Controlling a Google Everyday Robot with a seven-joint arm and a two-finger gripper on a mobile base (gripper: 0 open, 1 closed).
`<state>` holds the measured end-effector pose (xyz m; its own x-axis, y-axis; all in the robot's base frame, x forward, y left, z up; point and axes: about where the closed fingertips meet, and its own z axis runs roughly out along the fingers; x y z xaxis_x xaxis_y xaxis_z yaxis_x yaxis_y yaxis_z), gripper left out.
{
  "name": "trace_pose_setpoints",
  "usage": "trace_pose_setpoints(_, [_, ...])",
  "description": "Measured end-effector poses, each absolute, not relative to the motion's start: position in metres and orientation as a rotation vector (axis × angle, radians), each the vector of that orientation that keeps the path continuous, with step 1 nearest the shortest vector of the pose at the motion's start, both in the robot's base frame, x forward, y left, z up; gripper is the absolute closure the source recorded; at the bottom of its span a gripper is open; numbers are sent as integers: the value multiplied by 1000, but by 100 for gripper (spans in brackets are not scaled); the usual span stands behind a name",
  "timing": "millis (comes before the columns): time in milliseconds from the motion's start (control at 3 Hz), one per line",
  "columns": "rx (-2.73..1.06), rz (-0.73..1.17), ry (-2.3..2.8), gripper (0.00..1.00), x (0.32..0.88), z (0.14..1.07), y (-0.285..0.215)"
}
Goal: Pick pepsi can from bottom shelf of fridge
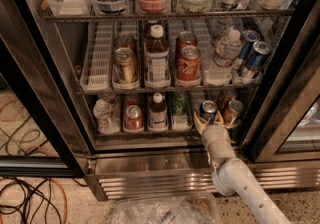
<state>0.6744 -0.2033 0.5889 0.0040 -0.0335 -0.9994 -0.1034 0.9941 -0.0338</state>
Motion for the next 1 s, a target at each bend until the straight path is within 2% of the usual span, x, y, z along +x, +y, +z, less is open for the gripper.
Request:
trace_pose_setpoints(333, [-110, 56, 1568, 100, 675, 589, -202])
trace_pose_setpoints(1000, [-234, 100, 1499, 100, 663, 646, -181])
